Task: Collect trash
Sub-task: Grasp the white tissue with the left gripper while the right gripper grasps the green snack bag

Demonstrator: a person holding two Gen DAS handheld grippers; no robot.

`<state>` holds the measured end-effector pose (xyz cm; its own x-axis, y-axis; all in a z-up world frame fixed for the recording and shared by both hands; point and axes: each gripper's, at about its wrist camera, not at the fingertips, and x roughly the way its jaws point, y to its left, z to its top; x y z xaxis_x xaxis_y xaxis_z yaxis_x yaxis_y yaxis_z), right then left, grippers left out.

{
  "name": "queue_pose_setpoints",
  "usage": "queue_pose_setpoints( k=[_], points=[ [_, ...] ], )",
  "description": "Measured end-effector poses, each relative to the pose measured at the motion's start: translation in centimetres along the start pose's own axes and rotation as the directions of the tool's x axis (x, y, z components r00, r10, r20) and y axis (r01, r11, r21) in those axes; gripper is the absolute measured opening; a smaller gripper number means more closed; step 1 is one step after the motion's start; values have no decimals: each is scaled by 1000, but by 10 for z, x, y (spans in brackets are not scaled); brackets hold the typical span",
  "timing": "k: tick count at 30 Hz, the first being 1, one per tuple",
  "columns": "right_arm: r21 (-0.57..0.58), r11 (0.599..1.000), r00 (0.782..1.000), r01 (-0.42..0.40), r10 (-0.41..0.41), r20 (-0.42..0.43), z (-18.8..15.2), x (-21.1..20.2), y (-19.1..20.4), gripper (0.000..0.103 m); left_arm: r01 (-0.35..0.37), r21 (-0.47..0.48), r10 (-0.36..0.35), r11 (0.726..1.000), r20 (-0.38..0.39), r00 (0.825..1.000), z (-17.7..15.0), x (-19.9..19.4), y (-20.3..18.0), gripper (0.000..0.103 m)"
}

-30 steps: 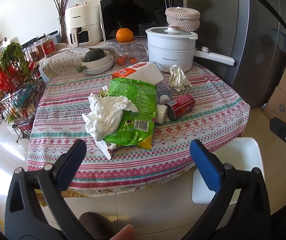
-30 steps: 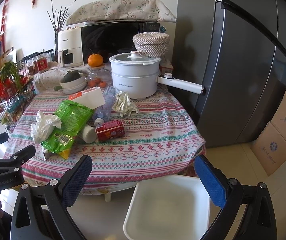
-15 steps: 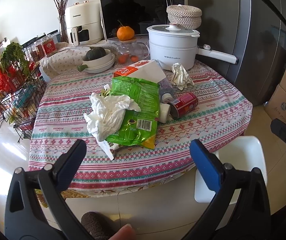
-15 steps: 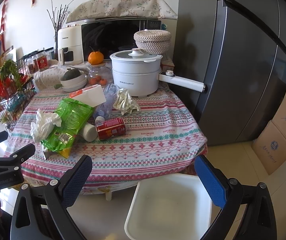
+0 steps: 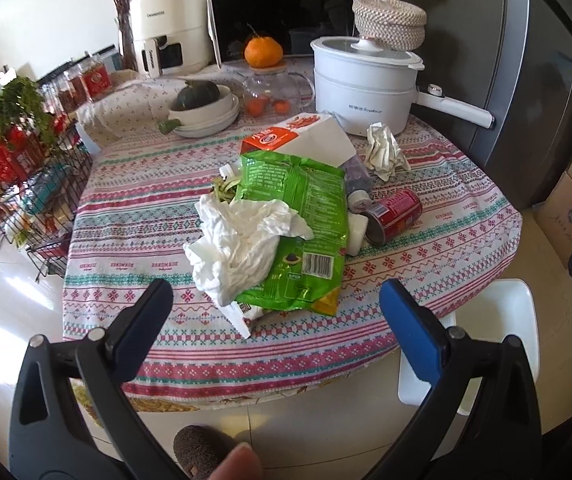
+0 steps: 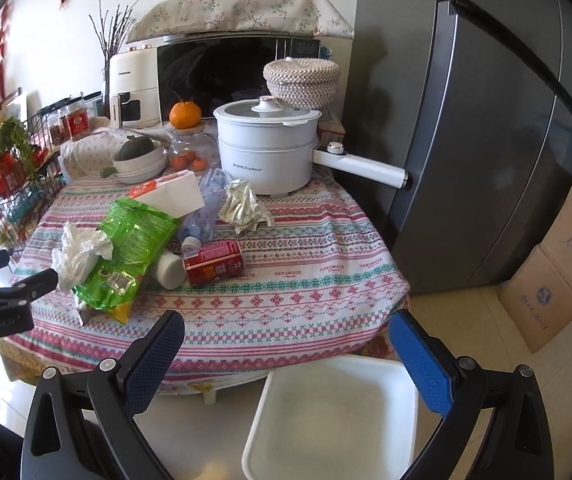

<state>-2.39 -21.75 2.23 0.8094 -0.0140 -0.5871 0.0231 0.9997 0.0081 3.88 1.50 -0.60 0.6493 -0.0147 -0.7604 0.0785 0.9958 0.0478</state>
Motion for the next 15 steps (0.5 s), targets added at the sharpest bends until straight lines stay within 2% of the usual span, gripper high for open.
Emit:
queue_pose_setpoints(
  k=[4,7,11,15],
  points=[
    [28,998,997,-57,58,-52,18,14,-2,103,50,16,-48,999,-92,995,13,32,14,103],
    [-11,999,994,-50,49,-97,27,31,3,103,123,-64,-131,990,-144,981,21,52,32,102],
    [-1,998,989,-68,67,-135,26,53,6,103,161,-167,-188,973,-159,969,27,73,51,99],
    [39,993,963,-114,120,-242,19,80,9,103,133,-220,-179,967,-208,962,26,101,56,81]
  ],
)
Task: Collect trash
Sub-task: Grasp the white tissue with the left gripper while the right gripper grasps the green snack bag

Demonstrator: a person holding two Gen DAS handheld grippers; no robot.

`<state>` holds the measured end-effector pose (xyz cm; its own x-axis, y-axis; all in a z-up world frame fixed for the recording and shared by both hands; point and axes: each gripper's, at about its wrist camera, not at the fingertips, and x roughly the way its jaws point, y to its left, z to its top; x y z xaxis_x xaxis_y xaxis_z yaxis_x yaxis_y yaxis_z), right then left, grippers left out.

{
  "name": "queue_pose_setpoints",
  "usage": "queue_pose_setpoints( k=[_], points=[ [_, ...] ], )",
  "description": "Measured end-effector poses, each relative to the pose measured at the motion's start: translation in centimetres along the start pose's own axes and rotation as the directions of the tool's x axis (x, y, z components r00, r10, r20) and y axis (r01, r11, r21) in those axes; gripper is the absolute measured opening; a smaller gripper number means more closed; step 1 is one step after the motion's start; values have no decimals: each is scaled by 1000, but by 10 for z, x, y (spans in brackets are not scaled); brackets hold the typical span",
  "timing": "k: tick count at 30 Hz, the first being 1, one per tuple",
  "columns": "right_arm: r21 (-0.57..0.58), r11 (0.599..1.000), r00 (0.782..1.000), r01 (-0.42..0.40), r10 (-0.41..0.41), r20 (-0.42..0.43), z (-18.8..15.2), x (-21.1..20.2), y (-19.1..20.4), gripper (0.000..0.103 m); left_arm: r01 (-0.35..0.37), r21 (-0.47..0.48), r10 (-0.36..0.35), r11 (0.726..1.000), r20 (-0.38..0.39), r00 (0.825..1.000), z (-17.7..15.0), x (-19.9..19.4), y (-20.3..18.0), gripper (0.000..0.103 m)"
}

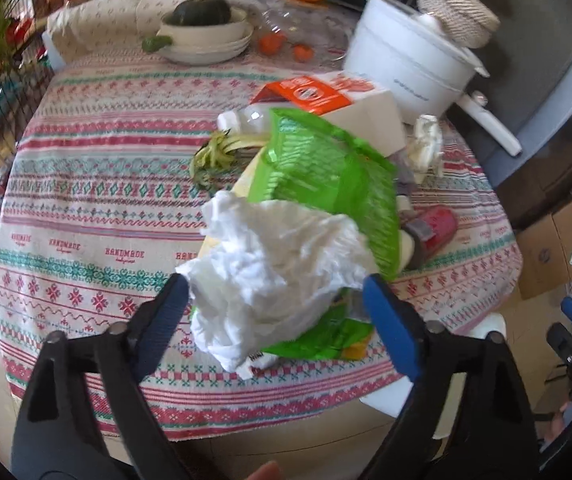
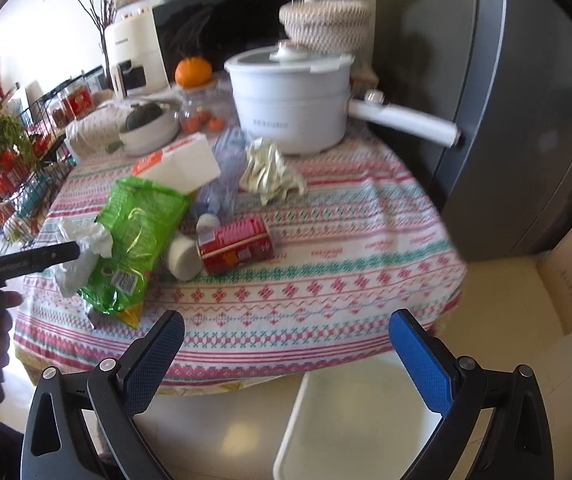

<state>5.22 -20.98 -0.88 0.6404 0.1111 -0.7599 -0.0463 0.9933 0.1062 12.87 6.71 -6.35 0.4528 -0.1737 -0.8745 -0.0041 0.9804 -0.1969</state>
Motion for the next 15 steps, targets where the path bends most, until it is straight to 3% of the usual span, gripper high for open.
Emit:
queue_pose_setpoints(
  k=[2,4,7,11,15],
  points=[
    [13,999,999,-29,30,-16,4,9,4,103,1,-40,-2,999,-21,1000,-1,9,5,71],
    [12,997,997,-78,78,-23,7,14,11,103,22,-73,-24,997,-31,999,-1,11,8,53],
    [16,982,981,-186,187,-55,8,26,22,103,44,-87,-46,995,-24,999,1,7,12,40],
    [40,948,941,-316,318,-118,10,47,45,103,48,-64,-48,997,4,999,-1,-6,12,29],
    [41,941,930,-336,339,-146,13,70,70,94,46,-30,-44,998,62,997,2,-25,18,26]
  ],
)
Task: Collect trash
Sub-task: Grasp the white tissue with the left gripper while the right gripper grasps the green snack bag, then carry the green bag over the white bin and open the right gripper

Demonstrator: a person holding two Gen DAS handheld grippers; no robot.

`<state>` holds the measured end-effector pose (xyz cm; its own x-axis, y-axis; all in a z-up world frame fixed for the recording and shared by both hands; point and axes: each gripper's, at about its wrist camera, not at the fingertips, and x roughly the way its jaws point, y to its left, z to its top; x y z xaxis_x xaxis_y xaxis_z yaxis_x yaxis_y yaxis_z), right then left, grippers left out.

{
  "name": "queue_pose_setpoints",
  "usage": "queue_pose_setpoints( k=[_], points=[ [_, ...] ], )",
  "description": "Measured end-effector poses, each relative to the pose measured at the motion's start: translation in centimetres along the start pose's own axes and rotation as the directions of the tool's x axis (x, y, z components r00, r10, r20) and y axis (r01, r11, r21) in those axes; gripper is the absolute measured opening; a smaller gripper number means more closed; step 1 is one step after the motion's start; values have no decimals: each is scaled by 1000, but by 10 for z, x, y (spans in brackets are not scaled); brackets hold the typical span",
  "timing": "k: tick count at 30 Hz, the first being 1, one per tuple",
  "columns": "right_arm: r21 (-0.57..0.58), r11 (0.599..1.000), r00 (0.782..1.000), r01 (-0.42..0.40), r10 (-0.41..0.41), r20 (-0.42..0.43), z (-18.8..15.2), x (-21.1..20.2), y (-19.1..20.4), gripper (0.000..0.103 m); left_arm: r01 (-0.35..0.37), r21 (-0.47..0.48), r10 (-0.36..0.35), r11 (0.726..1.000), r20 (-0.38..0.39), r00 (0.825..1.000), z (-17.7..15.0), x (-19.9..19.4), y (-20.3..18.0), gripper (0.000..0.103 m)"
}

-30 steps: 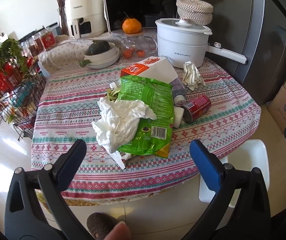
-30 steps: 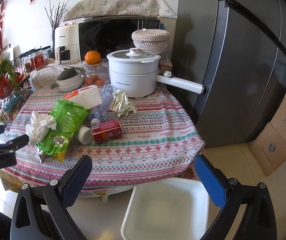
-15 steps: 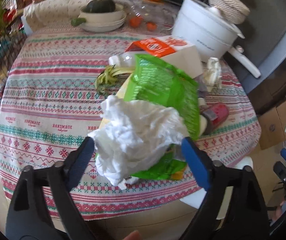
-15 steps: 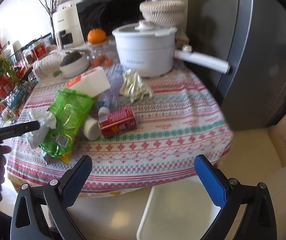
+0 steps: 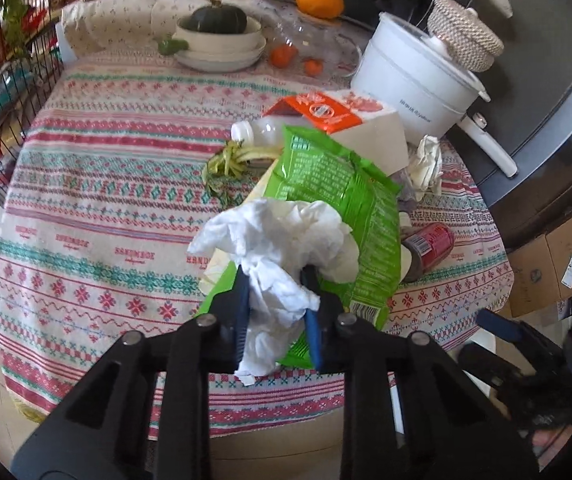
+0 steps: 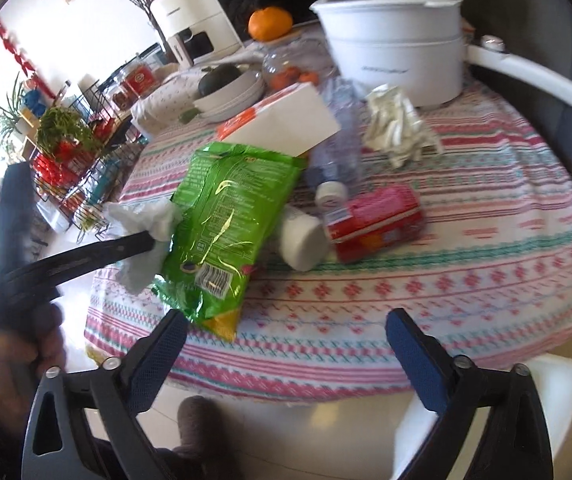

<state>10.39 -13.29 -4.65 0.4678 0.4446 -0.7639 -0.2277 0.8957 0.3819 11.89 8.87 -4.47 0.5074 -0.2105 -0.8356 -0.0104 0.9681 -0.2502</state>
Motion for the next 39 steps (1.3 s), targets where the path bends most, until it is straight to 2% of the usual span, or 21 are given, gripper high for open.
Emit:
queue_pose_setpoints(
  k=[5,9,14,15,16,18,19,20,21,22,28,39],
  points=[
    [56,998,998,-39,42,-52,4,42,1,83,-38,32,37,999,42,998,-1,-10,7,26],
    [112,990,993,-87,95,-70,6,72,6,76,-40,15,39,999,33,999,-4,-10,17,26],
    [187,973,987,-134,148,-64,9,93,-2,73,-55,18,55,998,10,998,-8,-6,23,26],
    [203,967,984,-151,166,-60,10,96,-4,65,-61,18,61,998,3,998,-9,-5,24,26],
    [207,965,983,-163,177,-55,11,97,-4,52,-67,17,67,998,-4,998,-9,-3,26,26],
    [204,961,980,-185,197,-40,12,98,-4,39,-72,12,72,997,-14,997,-10,-1,27,26],
    [202,960,978,-195,205,-30,13,98,-5,29,-73,10,73,997,-16,997,-10,0,28,26],
    [199,957,976,-211,218,-16,15,97,-5,27,-74,7,74,997,-16,997,-10,0,28,26],
    [191,955,973,-227,231,-2,16,94,-4,17,-75,7,75,997,-14,997,-10,0,28,26],
    [179,955,971,-237,239,13,17,91,-4,13,-75,8,75,997,-13,997,-10,0,27,26],
    [119,960,966,-255,247,71,21,71,5,7,-69,3,69,998,11,998,-9,-6,24,26],
    [6,973,951,-231,225,212,28,-15,11,6,-14,40,10,999,93,996,-9,-36,8,26]
  ],
)
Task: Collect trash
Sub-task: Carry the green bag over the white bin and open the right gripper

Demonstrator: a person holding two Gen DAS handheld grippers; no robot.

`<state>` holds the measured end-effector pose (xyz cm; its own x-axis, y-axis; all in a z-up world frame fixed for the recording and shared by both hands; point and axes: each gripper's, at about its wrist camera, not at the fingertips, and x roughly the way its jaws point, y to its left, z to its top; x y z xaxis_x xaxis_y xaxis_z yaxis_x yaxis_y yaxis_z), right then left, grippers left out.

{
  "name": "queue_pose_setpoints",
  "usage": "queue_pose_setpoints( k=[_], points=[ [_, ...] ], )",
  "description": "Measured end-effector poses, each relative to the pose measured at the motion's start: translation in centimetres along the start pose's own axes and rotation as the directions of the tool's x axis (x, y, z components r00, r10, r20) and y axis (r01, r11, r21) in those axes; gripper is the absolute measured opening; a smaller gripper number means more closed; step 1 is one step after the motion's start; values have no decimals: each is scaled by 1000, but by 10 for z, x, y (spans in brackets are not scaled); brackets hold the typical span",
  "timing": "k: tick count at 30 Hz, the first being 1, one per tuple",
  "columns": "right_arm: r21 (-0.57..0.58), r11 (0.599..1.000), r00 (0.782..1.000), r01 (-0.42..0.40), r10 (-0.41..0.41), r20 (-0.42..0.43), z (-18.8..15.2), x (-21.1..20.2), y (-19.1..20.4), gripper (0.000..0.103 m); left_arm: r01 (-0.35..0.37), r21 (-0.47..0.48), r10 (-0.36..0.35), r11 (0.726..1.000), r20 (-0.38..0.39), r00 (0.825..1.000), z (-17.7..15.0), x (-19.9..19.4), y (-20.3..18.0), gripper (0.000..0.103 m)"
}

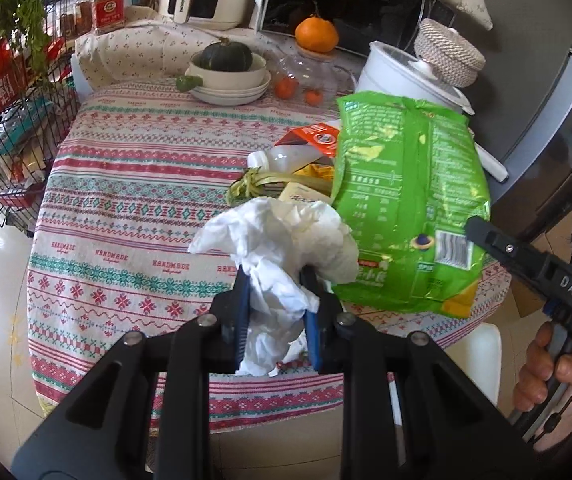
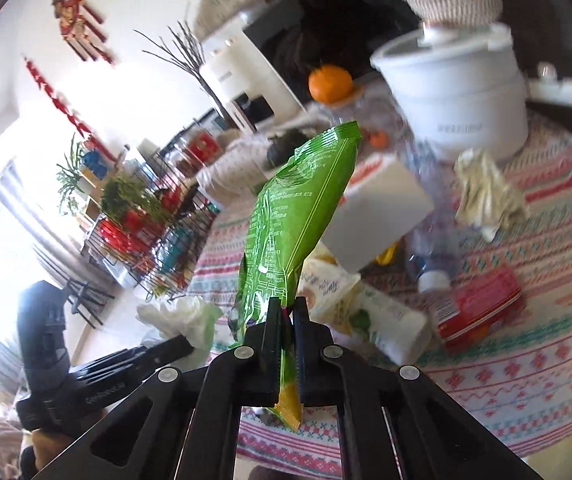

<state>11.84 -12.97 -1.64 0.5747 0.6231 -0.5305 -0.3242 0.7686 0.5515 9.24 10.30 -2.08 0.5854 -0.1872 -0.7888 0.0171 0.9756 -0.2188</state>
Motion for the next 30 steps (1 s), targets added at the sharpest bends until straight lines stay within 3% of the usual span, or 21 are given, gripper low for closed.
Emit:
queue_pose_setpoints(
  k=[8,14,18,21,30],
  points=[
    [-84,992,995,95,-92,39,-3,-87,-8,6,103,107,-104,989,4,995,-13,-12,-50,26],
    [-58,974,975,220,-217,53,-25,-162,-47,6,182,242,-176,953,-48,983,-35,-8,-111,26],
    [-34,950,949,311,-309,58,-41,-200,-71,6,235,310,-219,921,-86,972,-54,-4,-149,26],
    [-31,917,917,397,-395,53,-57,-226,-88,6,275,365,-242,889,-137,961,-72,5,-179,26],
    [-34,834,833,550,-551,-43,-99,-254,-127,6,378,493,-283,784,-259,924,-126,30,-245,26]
  ],
)
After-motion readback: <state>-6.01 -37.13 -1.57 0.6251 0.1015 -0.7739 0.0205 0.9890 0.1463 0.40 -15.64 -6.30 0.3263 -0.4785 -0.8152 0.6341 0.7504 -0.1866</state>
